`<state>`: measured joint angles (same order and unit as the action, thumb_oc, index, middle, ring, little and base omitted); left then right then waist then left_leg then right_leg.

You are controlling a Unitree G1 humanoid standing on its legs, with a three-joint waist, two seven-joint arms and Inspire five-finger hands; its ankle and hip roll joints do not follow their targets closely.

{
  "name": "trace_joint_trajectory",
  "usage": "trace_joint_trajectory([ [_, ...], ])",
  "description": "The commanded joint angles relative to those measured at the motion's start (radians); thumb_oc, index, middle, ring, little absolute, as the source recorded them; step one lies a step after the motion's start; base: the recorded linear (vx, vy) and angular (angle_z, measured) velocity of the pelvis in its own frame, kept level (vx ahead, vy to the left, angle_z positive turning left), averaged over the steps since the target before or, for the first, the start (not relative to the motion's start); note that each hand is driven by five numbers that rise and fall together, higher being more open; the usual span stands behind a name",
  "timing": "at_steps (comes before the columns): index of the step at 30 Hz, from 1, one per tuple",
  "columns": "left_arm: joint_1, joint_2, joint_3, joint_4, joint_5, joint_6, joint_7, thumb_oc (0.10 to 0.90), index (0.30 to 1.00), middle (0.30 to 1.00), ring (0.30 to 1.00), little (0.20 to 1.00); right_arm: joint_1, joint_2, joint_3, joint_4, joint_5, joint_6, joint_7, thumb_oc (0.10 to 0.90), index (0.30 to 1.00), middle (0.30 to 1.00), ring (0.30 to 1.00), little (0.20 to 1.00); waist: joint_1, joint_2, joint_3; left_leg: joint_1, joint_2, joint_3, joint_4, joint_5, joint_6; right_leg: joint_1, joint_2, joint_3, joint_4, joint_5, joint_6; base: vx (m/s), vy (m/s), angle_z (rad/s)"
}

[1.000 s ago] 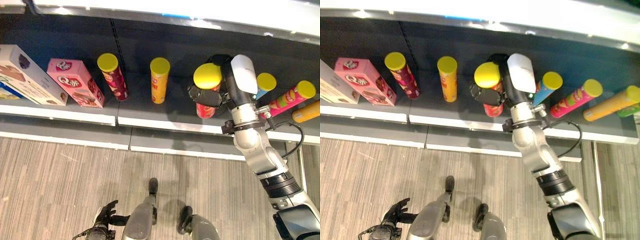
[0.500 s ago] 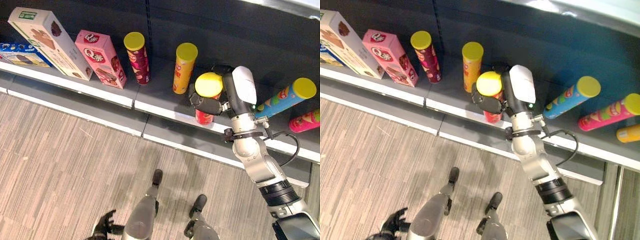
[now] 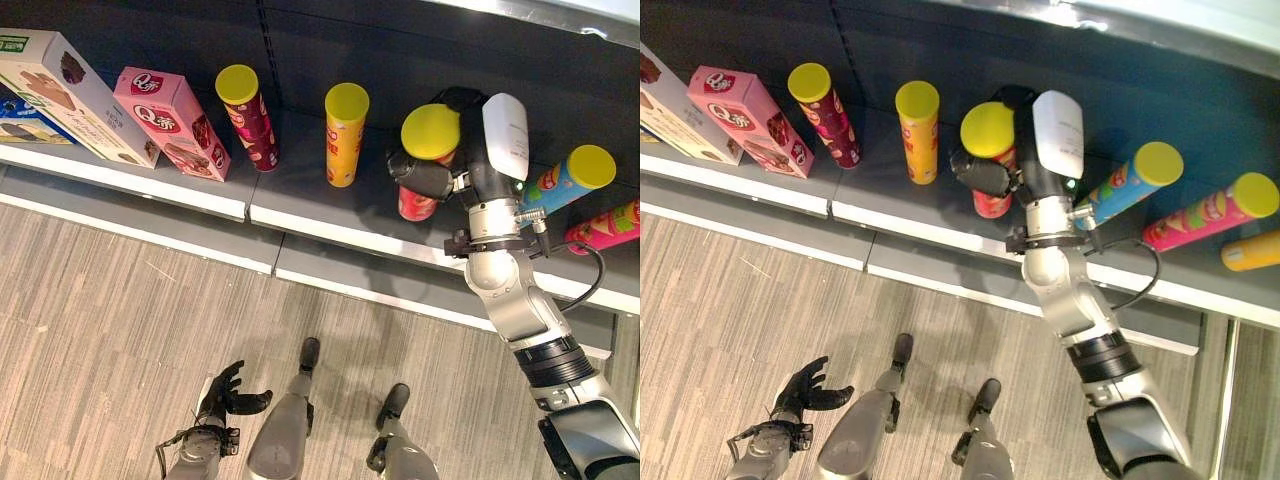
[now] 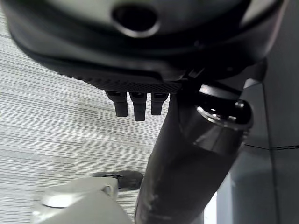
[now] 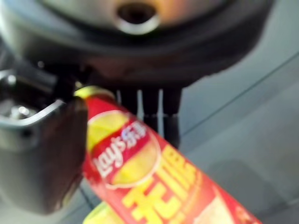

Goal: Put the goods on the table back onto the shelves and tidy them up.

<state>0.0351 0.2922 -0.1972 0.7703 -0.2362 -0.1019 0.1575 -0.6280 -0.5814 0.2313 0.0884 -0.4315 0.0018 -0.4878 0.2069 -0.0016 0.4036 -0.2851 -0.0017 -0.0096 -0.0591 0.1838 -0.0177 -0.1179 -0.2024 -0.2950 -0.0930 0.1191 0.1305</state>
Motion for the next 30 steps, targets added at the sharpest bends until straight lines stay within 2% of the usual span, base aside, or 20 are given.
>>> trace_joint_trajectory([
  [1, 0.055, 0.051, -0.065, 0.041, -0.036, -0.005, 0.010, 0.800, 0.900, 0.900, 0.900, 0.900, -0.156, -0.058, -0.082, -0.040, -0.029, -0.032, -0.137, 0.400, 0.300, 0.300, 0.300, 0.300, 0.018, 0.004, -0.054, 0.004, 0.005, -0.098, 0.019, -0.098, -0.027, 0.012, -0.085, -0.030, 0.013, 0.024, 0.087, 0.00, 0.000, 0.00],
  [6, 0.037, 0.050, -0.076, 0.045, -0.039, -0.012, 0.020, 0.800, 0.900, 0.900, 0.900, 0.900, -0.157, -0.057, -0.151, -0.015, 0.008, -0.026, -0.220, 0.400, 0.300, 0.300, 0.300, 0.300, 0.027, 0.004, -0.045, -0.026, -0.004, -0.117, 0.019, -0.093, -0.032, 0.002, -0.092, -0.054, 0.010, 0.028, 0.092, 0.03, -0.004, 0.11],
  [10, 0.019, 0.048, -0.089, 0.044, -0.042, -0.016, 0.031, 0.800, 0.900, 0.900, 0.900, 0.900, -0.145, -0.010, -0.208, -0.010, 0.130, -0.076, -0.268, 0.400, 0.300, 0.300, 0.300, 0.300, 0.031, -0.005, -0.030, -0.042, -0.010, -0.128, 0.019, -0.088, -0.033, -0.002, -0.098, -0.068, 0.009, 0.032, 0.095, 0.04, -0.008, 0.18],
  [13, -0.002, 0.046, -0.094, 0.051, -0.038, -0.016, 0.038, 0.800, 0.900, 0.900, 0.900, 0.900, -0.130, -0.002, -0.232, 0.002, 0.153, -0.085, -0.288, 0.400, 0.300, 0.300, 0.300, 0.300, 0.035, -0.015, -0.021, -0.051, -0.014, -0.137, 0.017, -0.085, -0.033, -0.004, -0.099, -0.078, 0.009, 0.033, 0.096, 0.03, -0.022, 0.09],
  [20, 0.005, 0.048, -0.098, 0.044, -0.033, -0.017, 0.040, 0.800, 0.900, 0.900, 0.900, 0.900, -0.108, 0.016, -0.235, 0.024, 0.179, -0.100, -0.294, 0.400, 0.300, 0.300, 0.300, 0.300, 0.035, -0.016, -0.016, -0.052, -0.015, -0.142, 0.011, -0.080, -0.033, -0.004, -0.103, -0.090, 0.008, 0.031, 0.098, 0.01, 0.000, 0.02],
  [30, -0.006, 0.052, -0.102, 0.038, -0.035, -0.022, 0.041, 0.800, 0.900, 0.900, 0.900, 0.900, -0.103, 0.000, -0.223, 0.106, 0.152, -0.071, -0.320, 0.400, 0.300, 0.300, 0.300, 0.300, 0.024, -0.005, -0.009, -0.053, -0.019, -0.141, 0.005, -0.078, -0.033, -0.012, -0.113, -0.092, 0.009, 0.036, 0.102, 0.00, 0.000, 0.00],
])
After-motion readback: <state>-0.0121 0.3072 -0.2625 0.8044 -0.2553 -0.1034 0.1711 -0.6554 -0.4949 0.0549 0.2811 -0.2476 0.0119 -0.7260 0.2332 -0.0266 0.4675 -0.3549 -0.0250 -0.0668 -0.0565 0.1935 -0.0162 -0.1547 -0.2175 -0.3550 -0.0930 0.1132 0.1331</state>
